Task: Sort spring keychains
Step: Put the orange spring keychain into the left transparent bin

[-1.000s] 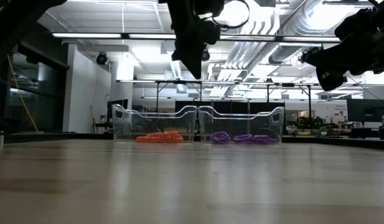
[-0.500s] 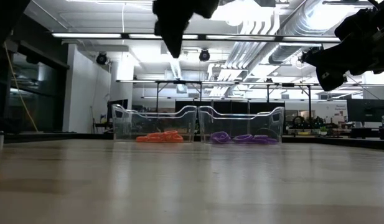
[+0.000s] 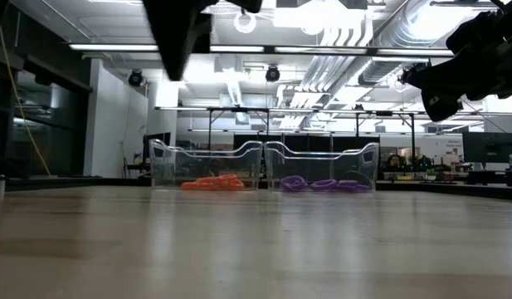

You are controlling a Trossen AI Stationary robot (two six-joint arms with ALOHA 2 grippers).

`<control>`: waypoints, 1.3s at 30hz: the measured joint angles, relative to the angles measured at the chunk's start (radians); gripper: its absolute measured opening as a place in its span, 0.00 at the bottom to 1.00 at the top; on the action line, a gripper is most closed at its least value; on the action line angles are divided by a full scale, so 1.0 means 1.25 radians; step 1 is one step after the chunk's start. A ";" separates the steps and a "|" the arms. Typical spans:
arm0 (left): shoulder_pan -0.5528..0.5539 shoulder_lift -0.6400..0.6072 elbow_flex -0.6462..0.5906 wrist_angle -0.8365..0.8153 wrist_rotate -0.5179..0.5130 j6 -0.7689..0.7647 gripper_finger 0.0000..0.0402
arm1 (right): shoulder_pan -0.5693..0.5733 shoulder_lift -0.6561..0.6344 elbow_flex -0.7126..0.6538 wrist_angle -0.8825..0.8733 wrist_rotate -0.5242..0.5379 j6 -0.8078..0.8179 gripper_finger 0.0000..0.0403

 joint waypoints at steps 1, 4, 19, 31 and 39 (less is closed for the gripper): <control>-0.008 -0.011 -0.029 0.035 0.017 -0.001 0.00 | 0.000 0.000 0.000 0.000 0.000 0.000 0.03; -0.026 -0.040 -0.118 0.125 0.069 0.001 0.00 | 0.000 0.000 0.000 0.000 0.000 0.000 0.03; -0.145 -0.127 -0.429 0.311 0.037 0.159 0.00 | 0.000 0.000 0.000 0.000 0.000 0.000 0.03; -0.211 -0.212 -0.556 0.446 0.019 0.174 0.04 | 0.000 0.005 0.000 0.000 0.000 0.000 0.03; -0.226 -0.231 -0.584 0.445 0.006 0.179 0.33 | 0.000 0.005 0.000 0.000 0.000 0.000 0.03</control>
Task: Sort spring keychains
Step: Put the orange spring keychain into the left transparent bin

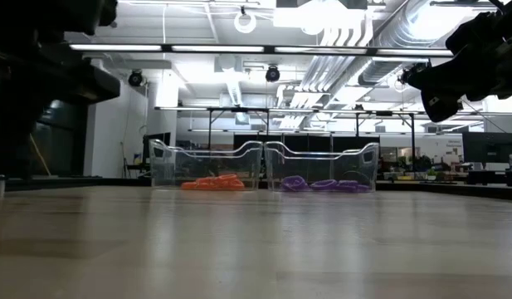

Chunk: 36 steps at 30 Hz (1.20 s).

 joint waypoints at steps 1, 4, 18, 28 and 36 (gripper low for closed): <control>0.000 0.001 0.000 0.001 -0.011 0.000 0.37 | 0.000 0.000 0.000 0.000 0.000 0.000 0.03; 0.000 0.001 0.000 0.011 -0.041 0.000 0.49 | 0.000 0.000 0.000 0.000 0.000 0.000 0.03; -0.005 0.023 0.001 0.037 -0.069 0.000 0.55 | 0.000 0.000 0.000 0.000 0.000 0.000 0.03; -0.004 0.031 0.001 0.047 -0.077 0.003 0.55 | 0.000 0.000 0.000 0.000 0.000 0.000 0.03; -0.009 0.074 0.001 0.069 -0.072 0.006 0.55 | 0.000 0.000 0.000 0.000 0.000 0.000 0.03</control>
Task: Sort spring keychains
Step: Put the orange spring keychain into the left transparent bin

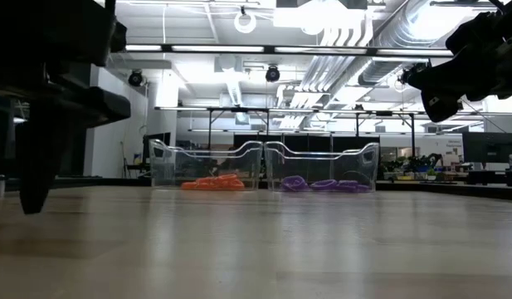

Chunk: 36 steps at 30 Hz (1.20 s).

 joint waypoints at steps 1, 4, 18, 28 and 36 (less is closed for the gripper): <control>0.000 0.004 0.000 0.007 0.000 0.000 0.55 | 0.000 0.000 0.000 0.000 0.000 0.000 0.03; 0.001 0.013 0.000 0.011 -0.004 -0.001 0.55 | 0.000 0.000 0.000 0.000 0.000 0.000 0.03; 0.000 0.068 0.004 0.035 -0.039 0.017 0.52 | 0.000 0.000 0.000 0.000 0.000 0.000 0.03; -0.002 0.071 0.002 0.053 -0.041 0.033 0.26 | 0.000 0.000 0.000 0.000 0.000 0.000 0.03; 0.001 0.072 0.001 0.087 -0.030 0.014 0.03 | 0.000 0.000 0.000 0.000 0.000 0.000 0.03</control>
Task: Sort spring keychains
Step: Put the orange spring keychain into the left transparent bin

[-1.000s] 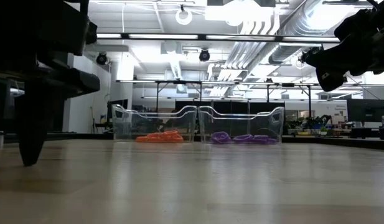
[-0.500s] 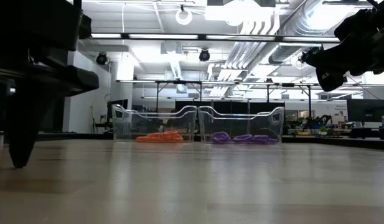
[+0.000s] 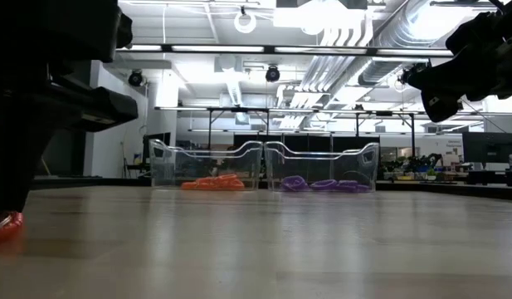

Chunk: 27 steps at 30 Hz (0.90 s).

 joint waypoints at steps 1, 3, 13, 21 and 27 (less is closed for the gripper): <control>0.000 0.000 0.000 0.005 -0.005 -0.008 0.02 | 0.000 0.000 0.000 0.000 0.000 0.000 0.03; 0.005 0.000 0.000 0.010 -0.011 -0.021 0.02 | 0.000 0.000 0.000 0.000 0.000 0.000 0.03; 0.049 -0.044 -0.003 0.033 -0.062 -0.095 0.00 | 0.000 0.000 0.000 0.000 0.000 0.000 0.03; 0.081 -0.113 -0.002 0.027 -0.068 -0.156 0.00 | 0.000 0.000 0.000 0.000 0.000 0.000 0.03; 0.114 -0.170 -0.002 0.017 -0.068 -0.162 0.00 | 0.000 0.000 0.000 0.000 0.000 0.000 0.03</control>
